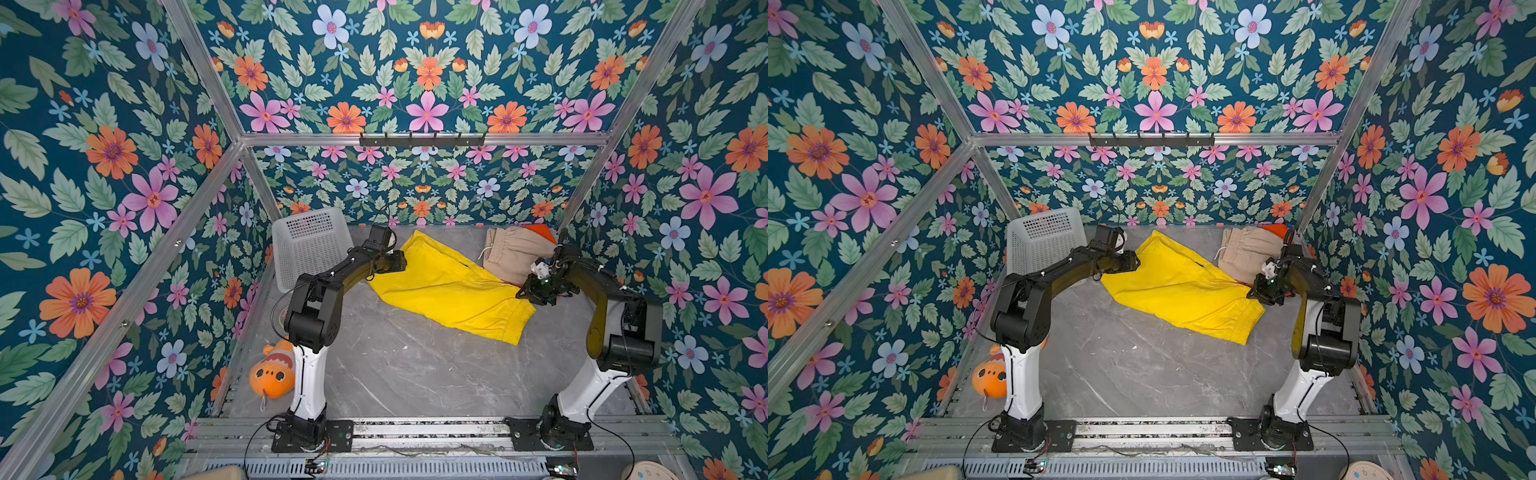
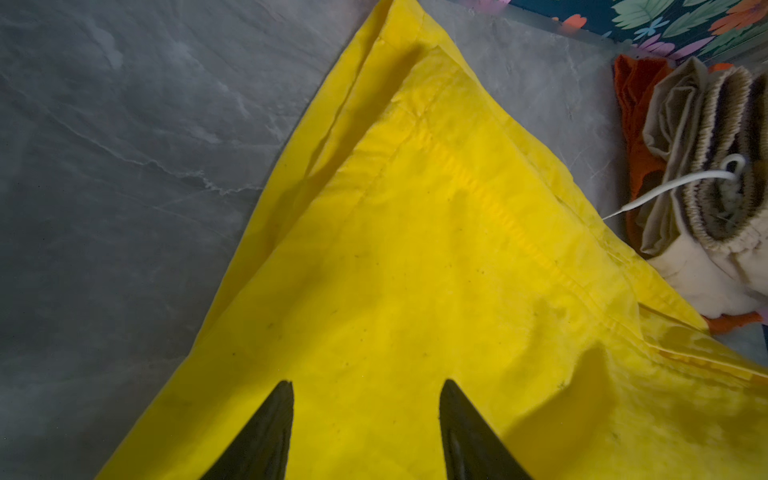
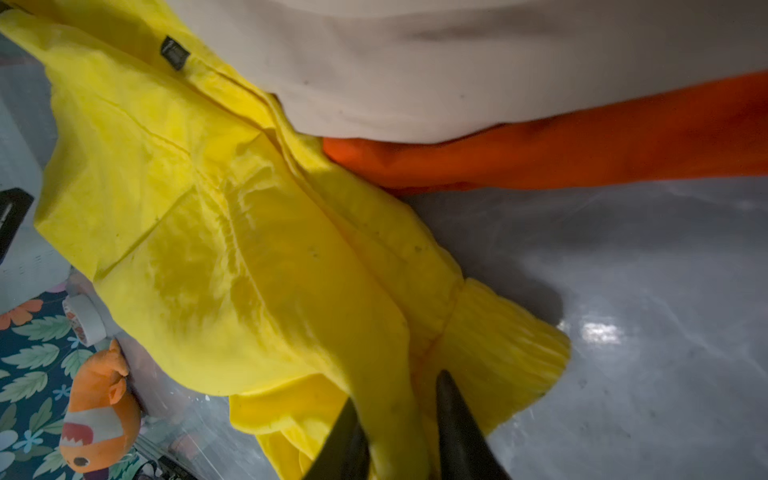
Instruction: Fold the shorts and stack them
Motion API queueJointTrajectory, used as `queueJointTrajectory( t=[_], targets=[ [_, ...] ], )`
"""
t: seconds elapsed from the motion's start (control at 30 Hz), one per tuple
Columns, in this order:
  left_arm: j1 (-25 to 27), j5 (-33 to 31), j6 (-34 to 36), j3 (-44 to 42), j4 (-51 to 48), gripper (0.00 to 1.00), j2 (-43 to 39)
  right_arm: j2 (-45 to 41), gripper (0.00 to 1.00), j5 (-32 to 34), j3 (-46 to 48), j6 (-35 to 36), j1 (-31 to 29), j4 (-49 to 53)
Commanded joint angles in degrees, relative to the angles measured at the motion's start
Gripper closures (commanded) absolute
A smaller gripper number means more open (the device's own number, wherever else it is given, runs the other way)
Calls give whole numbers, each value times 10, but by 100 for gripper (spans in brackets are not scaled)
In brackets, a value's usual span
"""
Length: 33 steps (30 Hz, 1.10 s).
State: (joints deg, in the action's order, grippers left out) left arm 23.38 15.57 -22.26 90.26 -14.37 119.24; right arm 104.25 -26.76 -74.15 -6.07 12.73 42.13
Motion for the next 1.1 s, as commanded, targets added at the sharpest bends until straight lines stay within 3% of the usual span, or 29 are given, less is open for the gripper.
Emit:
queueJointTrajectory(
  t=[0.0,0.07,0.27,0.47,0.7,0.93,1.07],
  targets=[
    [8,33,24,0,4,42,-13,0,49,8,-17,-32,3,-8],
    [22,37,52,0,9,41,-26,-23,34,18,-17,-41,3,-7],
    [93,87,187,-14,61,41,-74,-161,32,80,19,-60,10,5],
    [145,154,259,-45,152,42,-89,-265,38,-77,167,-133,-1,-125],
    [179,176,289,-34,175,43,-62,-171,39,-111,204,-170,-25,-201],
    [202,186,333,-22,176,43,-43,-26,39,-62,199,-211,-25,-220],
    [219,186,379,-15,163,43,-38,-69,38,-70,194,-211,-25,-209]
  ],
)
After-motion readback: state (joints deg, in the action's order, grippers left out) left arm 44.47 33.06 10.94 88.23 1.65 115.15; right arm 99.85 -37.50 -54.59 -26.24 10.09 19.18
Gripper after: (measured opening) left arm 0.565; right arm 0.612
